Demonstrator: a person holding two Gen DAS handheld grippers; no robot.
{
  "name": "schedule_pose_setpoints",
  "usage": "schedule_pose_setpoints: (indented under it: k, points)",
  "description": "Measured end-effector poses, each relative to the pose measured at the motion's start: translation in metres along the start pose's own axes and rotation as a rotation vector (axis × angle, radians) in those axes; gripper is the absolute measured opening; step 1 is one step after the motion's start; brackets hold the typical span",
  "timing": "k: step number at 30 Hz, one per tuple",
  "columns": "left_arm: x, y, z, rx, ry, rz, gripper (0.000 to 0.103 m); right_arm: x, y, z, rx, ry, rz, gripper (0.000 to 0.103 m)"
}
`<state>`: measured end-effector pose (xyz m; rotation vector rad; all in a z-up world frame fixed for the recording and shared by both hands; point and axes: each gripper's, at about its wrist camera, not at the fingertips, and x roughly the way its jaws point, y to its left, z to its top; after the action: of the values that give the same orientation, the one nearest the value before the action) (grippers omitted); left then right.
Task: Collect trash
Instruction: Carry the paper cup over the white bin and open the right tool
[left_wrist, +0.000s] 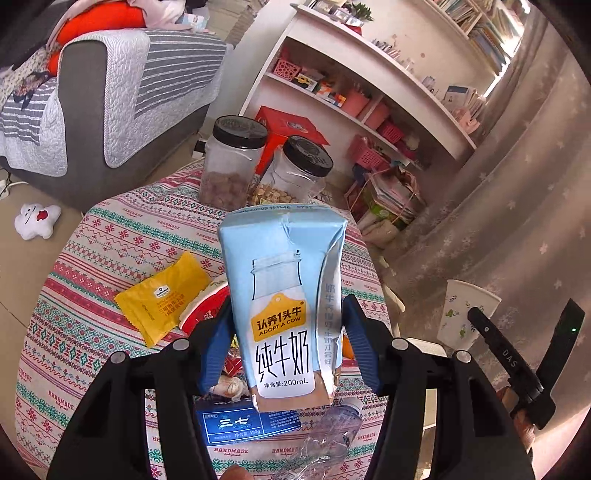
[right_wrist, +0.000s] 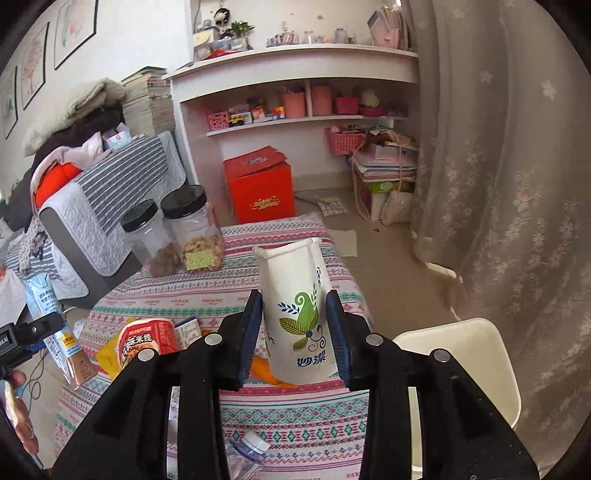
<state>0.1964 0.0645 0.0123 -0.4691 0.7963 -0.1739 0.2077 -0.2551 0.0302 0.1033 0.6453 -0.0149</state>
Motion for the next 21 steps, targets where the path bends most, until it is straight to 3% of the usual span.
schedule_pose_setpoints:
  k: [7, 11, 15, 18, 21]
  points:
    - [0.017, -0.028, -0.011, 0.052, 0.021, -0.007, 0.057, -0.007, -0.074, -0.004, 0.186, -0.001, -0.196, 0.034]
    - [0.025, -0.047, -0.018, 0.08, 0.033, -0.024, 0.058, -0.002, -0.112, -0.018, 0.284, 0.09, -0.297, 0.037]
    - [0.031, -0.076, -0.026, 0.133, 0.043, -0.055, 0.057, 0.0, -0.134, -0.031, 0.322, 0.159, -0.338, 0.044]
    - [0.036, -0.103, -0.033, 0.181, 0.042, -0.08, 0.058, -0.015, -0.147, -0.033, 0.351, 0.108, -0.362, 0.073]
    - [0.045, -0.13, -0.042, 0.225, 0.059, -0.095, 0.058, -0.036, -0.157, -0.029, 0.355, 0.025, -0.408, 0.084]
